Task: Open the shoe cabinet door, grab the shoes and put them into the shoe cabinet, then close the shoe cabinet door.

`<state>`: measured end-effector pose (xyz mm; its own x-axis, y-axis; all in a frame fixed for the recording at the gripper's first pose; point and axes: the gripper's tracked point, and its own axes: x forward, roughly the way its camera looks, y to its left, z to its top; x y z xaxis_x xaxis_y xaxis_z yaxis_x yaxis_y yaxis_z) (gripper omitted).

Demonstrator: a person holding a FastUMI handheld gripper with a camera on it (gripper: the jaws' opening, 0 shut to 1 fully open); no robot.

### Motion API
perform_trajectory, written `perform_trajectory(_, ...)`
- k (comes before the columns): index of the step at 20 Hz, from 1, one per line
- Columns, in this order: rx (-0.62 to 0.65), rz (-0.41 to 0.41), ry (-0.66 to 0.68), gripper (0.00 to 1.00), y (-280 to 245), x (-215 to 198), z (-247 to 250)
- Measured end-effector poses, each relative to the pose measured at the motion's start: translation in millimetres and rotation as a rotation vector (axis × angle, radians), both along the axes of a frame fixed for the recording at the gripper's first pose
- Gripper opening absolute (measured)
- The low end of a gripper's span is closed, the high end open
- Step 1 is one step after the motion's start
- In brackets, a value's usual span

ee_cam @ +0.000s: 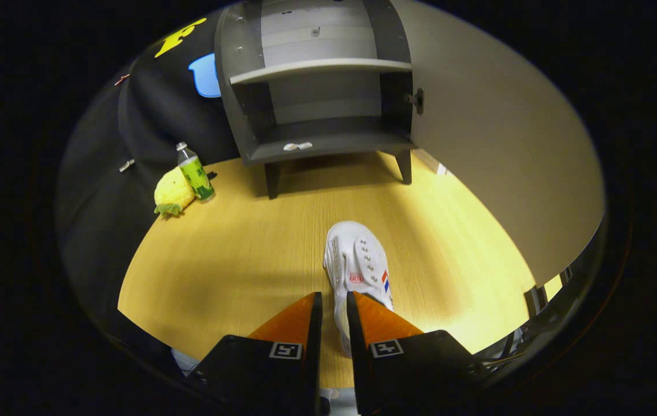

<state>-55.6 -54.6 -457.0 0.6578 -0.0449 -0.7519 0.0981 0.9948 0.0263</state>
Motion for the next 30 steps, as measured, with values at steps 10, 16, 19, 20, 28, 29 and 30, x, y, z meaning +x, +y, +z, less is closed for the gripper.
perform_trajectory(10,0.028,-0.022,-0.016,0.28,-1.4,19.2,-51.1)
perform_trajectory(16,0.013,-0.010,-0.129,0.28,-1.2,46.6,-54.6)
perform_trajectory(19,0.031,-0.019,-0.143,0.28,-0.8,55.5,-60.4)
perform_trajectory(20,0.035,-0.023,-0.153,0.28,-1.3,60.0,-61.4)
perform_trajectory(28,-0.037,-0.011,-0.180,0.23,-8.2,61.0,-64.3)
perform_trajectory(29,-0.034,-0.019,-0.187,0.22,-10.7,61.6,-69.1)
perform_trajectory(30,-0.019,-0.026,-0.191,0.21,-7.9,61.4,-63.5)
